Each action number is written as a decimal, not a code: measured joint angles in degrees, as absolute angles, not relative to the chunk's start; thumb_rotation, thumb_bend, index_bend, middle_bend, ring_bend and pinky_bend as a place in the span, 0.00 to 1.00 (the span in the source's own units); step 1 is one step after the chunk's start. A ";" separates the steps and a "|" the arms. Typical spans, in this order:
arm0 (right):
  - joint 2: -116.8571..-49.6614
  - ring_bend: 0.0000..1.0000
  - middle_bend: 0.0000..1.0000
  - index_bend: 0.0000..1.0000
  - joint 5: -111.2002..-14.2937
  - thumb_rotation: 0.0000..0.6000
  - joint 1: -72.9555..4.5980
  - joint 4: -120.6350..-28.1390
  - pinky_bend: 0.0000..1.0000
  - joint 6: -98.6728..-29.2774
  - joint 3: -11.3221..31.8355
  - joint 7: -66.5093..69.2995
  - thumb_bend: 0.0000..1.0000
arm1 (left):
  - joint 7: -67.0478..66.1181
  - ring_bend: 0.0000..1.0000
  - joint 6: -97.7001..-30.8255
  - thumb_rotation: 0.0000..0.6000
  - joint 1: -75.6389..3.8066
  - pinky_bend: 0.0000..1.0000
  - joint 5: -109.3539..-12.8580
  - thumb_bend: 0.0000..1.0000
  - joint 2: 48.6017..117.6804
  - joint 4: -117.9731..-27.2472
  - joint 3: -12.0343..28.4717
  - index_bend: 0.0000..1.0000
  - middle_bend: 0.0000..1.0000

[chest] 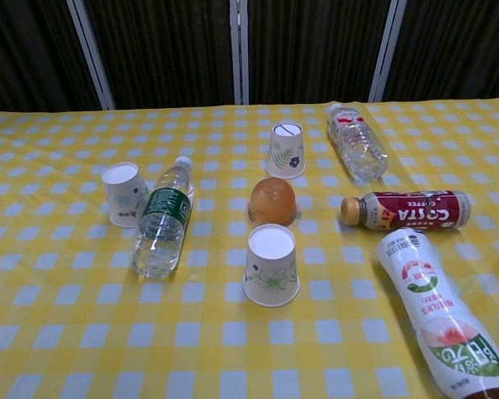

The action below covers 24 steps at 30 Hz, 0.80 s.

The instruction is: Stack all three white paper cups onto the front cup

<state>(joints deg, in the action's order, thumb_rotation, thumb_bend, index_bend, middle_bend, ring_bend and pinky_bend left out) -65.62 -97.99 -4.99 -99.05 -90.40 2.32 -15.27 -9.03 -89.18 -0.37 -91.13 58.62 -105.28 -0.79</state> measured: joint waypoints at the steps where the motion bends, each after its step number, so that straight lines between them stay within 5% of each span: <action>1: -65.59 0.00 0.00 0.00 -97.97 1.00 -4.98 -99.12 0.00 -90.35 2.30 -15.23 0.00 | -9.06 0.00 -89.12 1.00 -0.36 0.00 -91.09 0.00 58.62 -105.30 -0.82 0.00 0.00; 15: -65.76 0.00 0.00 0.00 -96.20 1.00 -5.97 -98.97 0.00 -87.89 2.77 -14.75 0.00 | -9.32 0.00 -88.31 1.00 -0.66 0.00 -90.20 0.00 58.87 -105.24 -0.57 0.00 0.00; 20: -65.47 0.00 0.00 0.00 -93.32 1.00 -10.32 -98.49 0.00 -81.28 5.20 -13.56 0.01 | -10.23 0.00 -86.99 1.00 -1.54 0.00 -89.01 0.00 59.56 -104.92 0.07 0.00 0.00; 24: -64.93 0.00 0.00 0.02 -90.50 1.00 -16.32 -98.03 0.00 -73.54 8.57 -12.16 0.12 | -10.81 0.00 -86.56 1.00 -1.89 0.00 -88.17 0.00 60.05 -104.63 0.52 0.00 0.00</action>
<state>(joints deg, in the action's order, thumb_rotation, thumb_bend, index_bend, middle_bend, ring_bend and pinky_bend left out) -64.93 -90.50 -16.32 -98.03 -73.54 8.57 -12.16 -10.81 -86.56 -1.89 -88.17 60.05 -104.63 0.52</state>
